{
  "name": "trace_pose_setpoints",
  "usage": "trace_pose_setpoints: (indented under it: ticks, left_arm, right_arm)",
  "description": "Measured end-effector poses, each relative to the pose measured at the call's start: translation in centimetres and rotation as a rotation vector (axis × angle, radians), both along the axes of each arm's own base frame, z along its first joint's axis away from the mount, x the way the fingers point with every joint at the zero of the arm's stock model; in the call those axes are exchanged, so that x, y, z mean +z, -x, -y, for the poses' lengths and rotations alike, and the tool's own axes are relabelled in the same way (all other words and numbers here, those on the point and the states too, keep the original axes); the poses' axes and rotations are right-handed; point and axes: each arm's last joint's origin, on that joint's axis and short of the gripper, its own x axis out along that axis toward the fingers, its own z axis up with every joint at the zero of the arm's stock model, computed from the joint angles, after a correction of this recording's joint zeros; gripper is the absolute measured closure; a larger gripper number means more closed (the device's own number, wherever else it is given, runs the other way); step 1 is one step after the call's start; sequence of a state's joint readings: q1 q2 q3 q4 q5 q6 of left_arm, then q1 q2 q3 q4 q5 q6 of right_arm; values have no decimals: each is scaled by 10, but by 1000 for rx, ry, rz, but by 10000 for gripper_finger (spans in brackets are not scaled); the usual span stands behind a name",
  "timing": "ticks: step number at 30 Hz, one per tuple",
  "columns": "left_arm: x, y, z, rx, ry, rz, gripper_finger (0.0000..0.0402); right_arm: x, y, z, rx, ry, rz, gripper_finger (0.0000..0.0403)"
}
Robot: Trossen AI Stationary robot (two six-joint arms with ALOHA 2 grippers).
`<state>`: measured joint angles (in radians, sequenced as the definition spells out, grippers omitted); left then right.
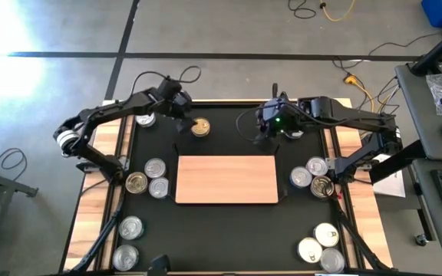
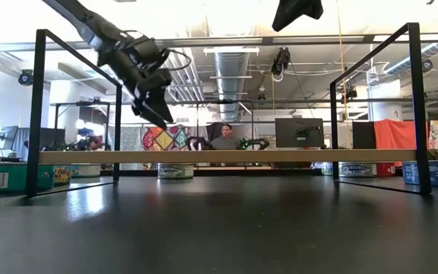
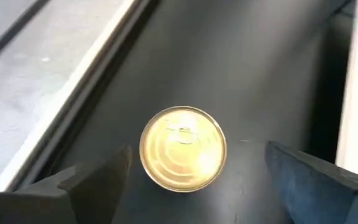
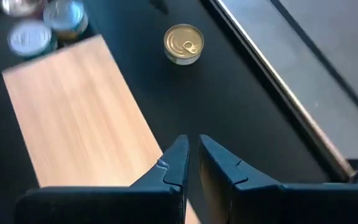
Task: Stack canned seafood by type on shelf
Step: Put the top left green tuna can on the shelf
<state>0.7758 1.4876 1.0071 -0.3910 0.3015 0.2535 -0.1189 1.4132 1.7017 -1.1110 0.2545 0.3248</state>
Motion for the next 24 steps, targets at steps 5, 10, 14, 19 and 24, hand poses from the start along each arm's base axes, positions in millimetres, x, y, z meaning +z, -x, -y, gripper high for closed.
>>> trace_pose_setpoints:
  ticks: [5, 10, 14, 19, 24]
  left_arm:
    - [-14, 10, -17, -59, -28, 72, 40]
    - [-25, 13, -18, -159, -62, 34, 40]
    - [-35, 18, -14, -187, -86, -32, 40]
    - [-49, 31, -8, -181, -182, -230, 40]
    - [-59, 32, -5, -186, -221, -205, 40]
  right_arm:
    - [-3, -4, 4, -45, -23, 20, 374]
    - [-10, -11, 7, -124, -68, 16, 374]
    - [-17, -17, 8, -140, -83, -3, 373]
    - [-30, -29, 12, -114, -72, -57, 348]
    - [-53, -45, 26, -104, -80, -139, 298]
